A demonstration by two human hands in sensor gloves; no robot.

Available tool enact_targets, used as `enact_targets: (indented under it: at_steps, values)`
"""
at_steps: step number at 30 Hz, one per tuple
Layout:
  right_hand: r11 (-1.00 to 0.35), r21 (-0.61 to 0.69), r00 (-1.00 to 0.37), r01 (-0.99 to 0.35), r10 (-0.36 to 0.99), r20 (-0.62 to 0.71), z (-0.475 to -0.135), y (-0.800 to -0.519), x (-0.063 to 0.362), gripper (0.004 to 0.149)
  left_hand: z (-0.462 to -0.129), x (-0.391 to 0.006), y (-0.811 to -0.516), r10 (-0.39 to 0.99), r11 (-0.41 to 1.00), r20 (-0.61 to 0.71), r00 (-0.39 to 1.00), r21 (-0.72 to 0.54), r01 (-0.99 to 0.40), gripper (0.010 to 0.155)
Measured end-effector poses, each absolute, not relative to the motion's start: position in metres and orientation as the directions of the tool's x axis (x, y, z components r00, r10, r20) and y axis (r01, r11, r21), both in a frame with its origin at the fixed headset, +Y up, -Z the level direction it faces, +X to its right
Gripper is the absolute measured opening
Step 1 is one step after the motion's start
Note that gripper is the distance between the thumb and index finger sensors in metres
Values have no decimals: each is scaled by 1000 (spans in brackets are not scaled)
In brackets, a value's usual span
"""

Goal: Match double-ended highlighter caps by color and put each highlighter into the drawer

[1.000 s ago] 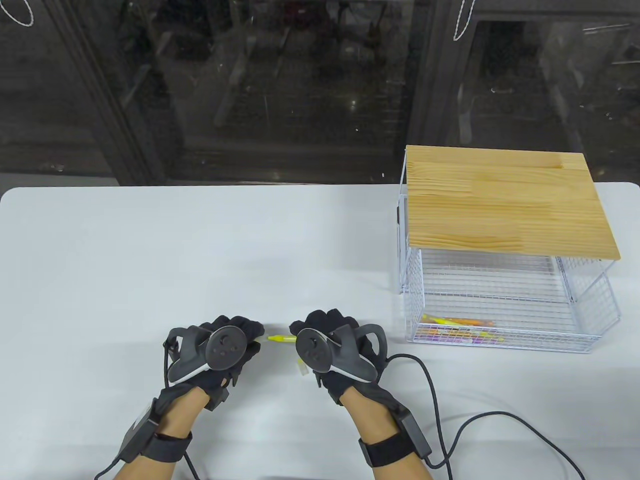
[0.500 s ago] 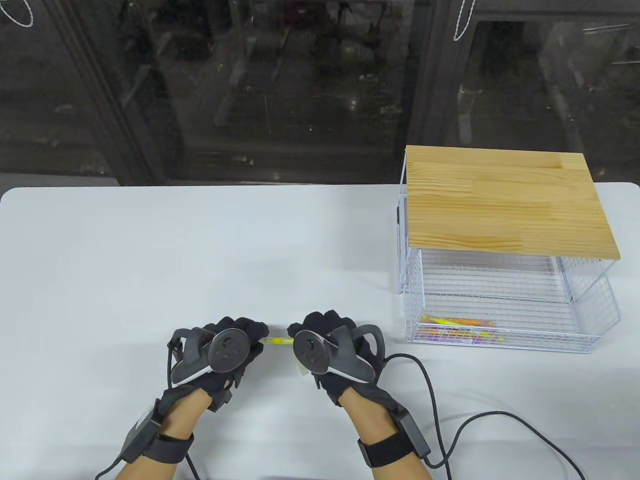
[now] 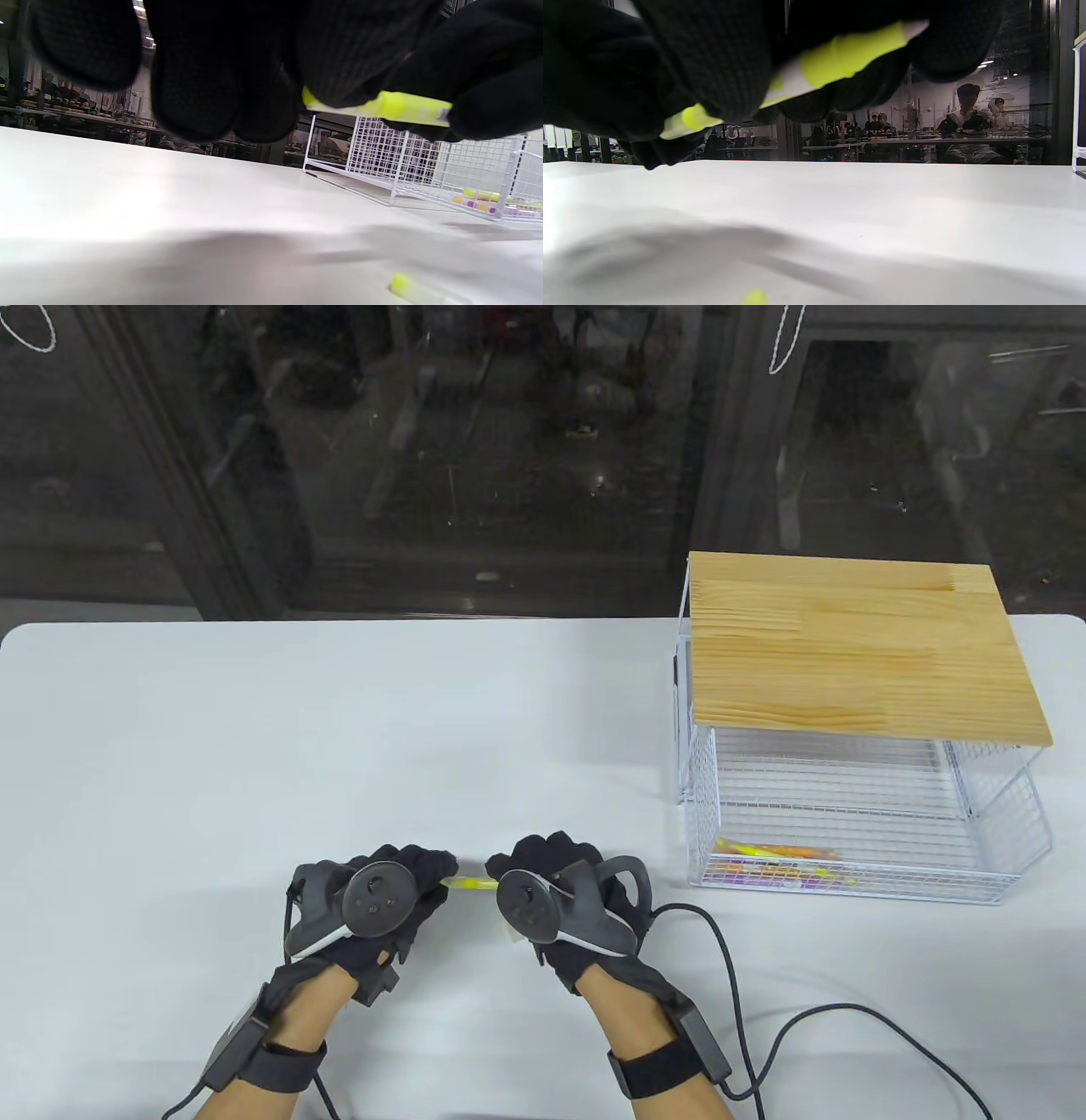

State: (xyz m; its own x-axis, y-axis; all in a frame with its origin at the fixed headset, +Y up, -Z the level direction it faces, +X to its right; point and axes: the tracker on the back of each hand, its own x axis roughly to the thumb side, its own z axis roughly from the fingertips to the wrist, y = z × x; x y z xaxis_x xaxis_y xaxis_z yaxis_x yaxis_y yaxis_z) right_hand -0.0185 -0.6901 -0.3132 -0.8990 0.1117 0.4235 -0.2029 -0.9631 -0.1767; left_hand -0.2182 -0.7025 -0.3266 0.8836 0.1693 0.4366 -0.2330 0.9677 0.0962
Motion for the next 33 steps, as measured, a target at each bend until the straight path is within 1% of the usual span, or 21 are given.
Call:
enact_targets:
  at_steps: [4,7,12,15,19,21,24,26,27,30,33]
  values:
    - [-964,-195,-893,-180,77,443,-311,-691,-21,45,-325,-215,-704,162,974,447,880,72,-215,47]
    - [-966,-198,-891,-164,59,450,-310,-692,-23,45,-324,-214,-704,140,970,467,873,112,-216,46]
    - [-961,-219,-882,-168,48,469,-309,-691,-24,45,-324,-217,-703,175,961,468,866,112,-255,46]
    - [-957,-226,-879,-179,52,475,-308,-688,-25,45,-322,-215,-701,168,959,472,866,123,-253,47]
    - [-959,-238,-881,-156,26,473,-306,-687,-25,44,-321,-213,-701,152,963,472,868,125,-237,47]
    - [-951,-262,-878,-162,18,478,-305,-686,-26,44,-322,-214,-702,169,972,434,885,74,-222,47]
    - [-953,-254,-875,-162,20,483,-303,-687,-31,45,-321,-212,-701,177,974,417,891,58,-221,51]
    - [-958,-245,-878,-147,12,479,-303,-688,-32,45,-320,-211,-700,147,977,422,895,78,-198,50]
    - [-956,-246,-874,-161,23,485,-303,-688,-31,44,-319,-211,-700,128,980,421,898,83,-179,49]
    - [-955,-229,-868,-189,54,493,-304,-688,-29,44,-320,-212,-701,182,973,427,886,54,-226,48]
    - [-950,-242,-867,-199,56,495,-304,-687,-29,45,-322,-214,-701,235,961,421,876,35,-274,48]
